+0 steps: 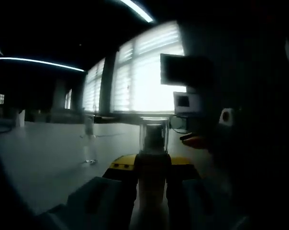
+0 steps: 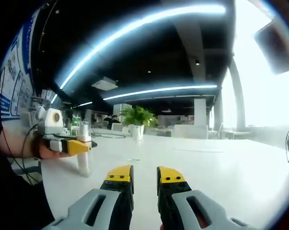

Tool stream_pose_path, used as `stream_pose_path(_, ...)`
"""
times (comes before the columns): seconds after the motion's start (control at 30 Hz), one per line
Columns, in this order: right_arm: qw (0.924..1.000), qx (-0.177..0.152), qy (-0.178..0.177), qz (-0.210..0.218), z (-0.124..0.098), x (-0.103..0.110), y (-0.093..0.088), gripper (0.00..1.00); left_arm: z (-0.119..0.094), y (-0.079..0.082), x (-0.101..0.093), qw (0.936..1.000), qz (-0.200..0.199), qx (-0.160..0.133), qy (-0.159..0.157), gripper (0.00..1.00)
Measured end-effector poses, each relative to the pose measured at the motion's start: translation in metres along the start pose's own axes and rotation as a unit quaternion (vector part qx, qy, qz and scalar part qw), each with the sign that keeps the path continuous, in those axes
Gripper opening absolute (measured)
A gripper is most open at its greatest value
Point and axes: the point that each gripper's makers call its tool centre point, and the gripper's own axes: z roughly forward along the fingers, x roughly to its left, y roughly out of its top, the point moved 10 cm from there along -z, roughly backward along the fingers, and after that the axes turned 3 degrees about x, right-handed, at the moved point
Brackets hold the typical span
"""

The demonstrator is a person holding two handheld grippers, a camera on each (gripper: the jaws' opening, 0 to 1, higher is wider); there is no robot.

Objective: Clamp pump bottle remove cover press pump head put on cover

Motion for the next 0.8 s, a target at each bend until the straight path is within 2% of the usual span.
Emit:
stream_pose_path(0.23, 1.0, 0.001, 0.001, 0.003, 0.001, -0.003, -0.001, 0.14, 0.001, 0.0, -0.002, 1.0, -0.002, -0.002, -0.003, 0.13)
stream_pose_path(0.37, 0.9991, -0.002, 0.018, 0.039, -0.001, -0.002, 0.002, 0.15, 0.0, 0.0, -0.002, 1.0, -0.002, -0.002, -0.003, 0.13)
stream_pose_path(0.47, 0.9984, -0.004, 0.012, 0.055, -0.003, -0.005, 0.011, 0.15, 0.0, 0.0, -0.003, 1.0, 0.003, -0.002, -0.001, 0.13)
stream_pose_path(0.6, 0.9978, -0.012, 0.019, 0.063, -0.005, 0.004, 0.036, 0.16, -0.001, 0.0, -0.002, 1.0, 0.002, -0.001, 0.0, 0.13)
stream_pose_path(0.8, 0.9985, -0.016, 0.037, 0.037, 0.002, 0.025, 0.061, 0.16, -0.002, 0.0, -0.001, 1.0, 0.002, -0.001, 0.009, 0.13)
